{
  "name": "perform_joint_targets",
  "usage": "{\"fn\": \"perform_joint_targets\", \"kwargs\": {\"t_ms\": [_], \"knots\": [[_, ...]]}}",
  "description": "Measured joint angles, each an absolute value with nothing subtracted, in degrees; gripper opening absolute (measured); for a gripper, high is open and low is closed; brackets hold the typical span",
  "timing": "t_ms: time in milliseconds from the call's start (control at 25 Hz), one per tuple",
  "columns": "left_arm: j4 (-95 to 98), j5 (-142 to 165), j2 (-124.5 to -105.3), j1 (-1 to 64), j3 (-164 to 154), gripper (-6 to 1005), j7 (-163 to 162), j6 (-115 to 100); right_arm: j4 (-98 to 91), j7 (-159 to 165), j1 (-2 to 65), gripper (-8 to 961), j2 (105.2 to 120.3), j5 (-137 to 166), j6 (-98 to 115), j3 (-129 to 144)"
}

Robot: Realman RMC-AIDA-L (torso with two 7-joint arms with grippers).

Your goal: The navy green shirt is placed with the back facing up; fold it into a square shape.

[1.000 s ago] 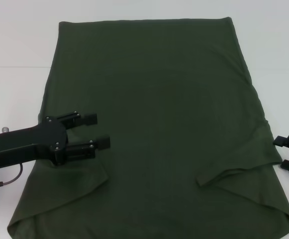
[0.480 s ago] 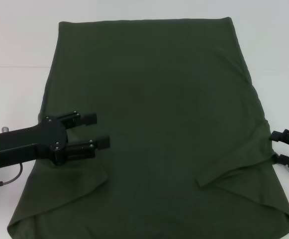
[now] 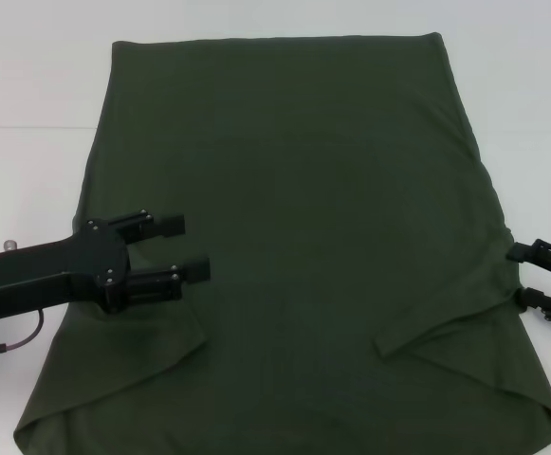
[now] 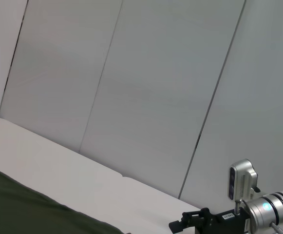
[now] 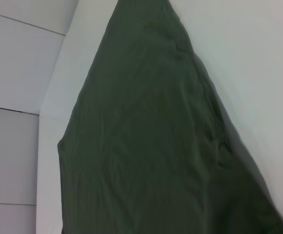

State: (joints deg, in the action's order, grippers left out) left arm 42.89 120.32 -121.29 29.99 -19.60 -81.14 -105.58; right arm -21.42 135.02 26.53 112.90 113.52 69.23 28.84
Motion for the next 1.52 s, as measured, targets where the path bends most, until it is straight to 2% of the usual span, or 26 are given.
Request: {"fn": "perform_joint_targets", "kwargs": {"t_ms": [600,1520], "knots": [[42.9,120.3,-121.20,30.1,-19.6,841,-81.0,-105.4,-21.0,135.4,27.4,925,114.22,113.6,69.9,30.1],[42.9,120.3,-121.29,30.7,-19.6,842,-81.0,-105.3,-21.1,135.6,25.8,926,113.64,113.3,69.6,29.7]]}}
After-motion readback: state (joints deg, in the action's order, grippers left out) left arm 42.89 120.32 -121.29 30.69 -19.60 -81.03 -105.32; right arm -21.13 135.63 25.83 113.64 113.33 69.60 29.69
